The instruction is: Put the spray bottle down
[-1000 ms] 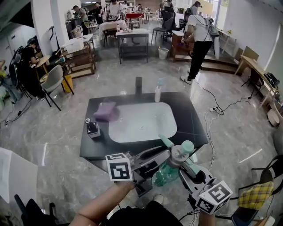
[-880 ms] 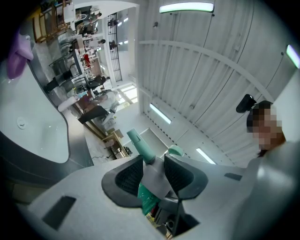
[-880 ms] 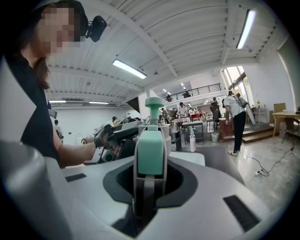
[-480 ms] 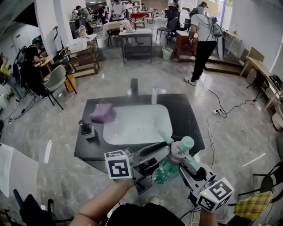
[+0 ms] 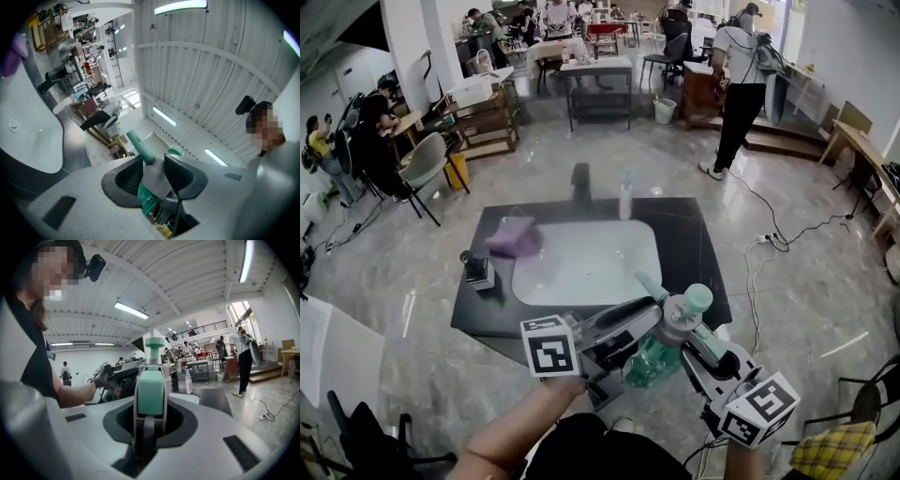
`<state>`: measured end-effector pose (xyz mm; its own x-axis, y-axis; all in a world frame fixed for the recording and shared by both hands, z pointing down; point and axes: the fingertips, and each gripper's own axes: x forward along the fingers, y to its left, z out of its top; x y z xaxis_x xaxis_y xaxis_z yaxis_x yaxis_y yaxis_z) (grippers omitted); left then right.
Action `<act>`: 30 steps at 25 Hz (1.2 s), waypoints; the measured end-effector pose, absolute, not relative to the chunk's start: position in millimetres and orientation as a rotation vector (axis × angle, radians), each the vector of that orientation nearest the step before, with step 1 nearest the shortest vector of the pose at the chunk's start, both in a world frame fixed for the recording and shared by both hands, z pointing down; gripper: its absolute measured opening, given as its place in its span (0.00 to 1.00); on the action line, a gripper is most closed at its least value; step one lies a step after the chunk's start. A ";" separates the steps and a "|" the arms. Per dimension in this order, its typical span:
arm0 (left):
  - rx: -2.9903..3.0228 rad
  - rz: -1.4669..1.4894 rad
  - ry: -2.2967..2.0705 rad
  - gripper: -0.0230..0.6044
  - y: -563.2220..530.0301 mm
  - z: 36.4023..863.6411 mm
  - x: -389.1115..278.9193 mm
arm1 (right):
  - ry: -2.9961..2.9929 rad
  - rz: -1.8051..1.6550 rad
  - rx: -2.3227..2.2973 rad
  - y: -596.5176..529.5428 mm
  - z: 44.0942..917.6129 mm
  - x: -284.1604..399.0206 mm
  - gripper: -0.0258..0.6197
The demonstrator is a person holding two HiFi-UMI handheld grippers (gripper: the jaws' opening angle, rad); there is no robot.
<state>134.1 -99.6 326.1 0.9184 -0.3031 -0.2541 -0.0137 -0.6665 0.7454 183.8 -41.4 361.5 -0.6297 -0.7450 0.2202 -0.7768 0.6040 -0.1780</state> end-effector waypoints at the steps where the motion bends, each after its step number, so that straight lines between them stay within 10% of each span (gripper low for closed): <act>1: 2.261 -0.459 -0.229 0.24 -101.2 326.8 134.8 | -2.703 0.393 1.282 -43.1 362.0 184.6 0.13; 30: 2.237 -0.460 -0.187 0.24 -205.0 325.9 110.5 | -2.646 0.399 1.306 -144.5 358.5 159.3 0.13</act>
<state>110.5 -205.0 325.9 0.9220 -0.2833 -0.2638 0.0184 -0.6487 0.7608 159.3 -144.5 358.5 -0.6044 -0.7524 0.2620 -0.7962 0.5822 -0.1649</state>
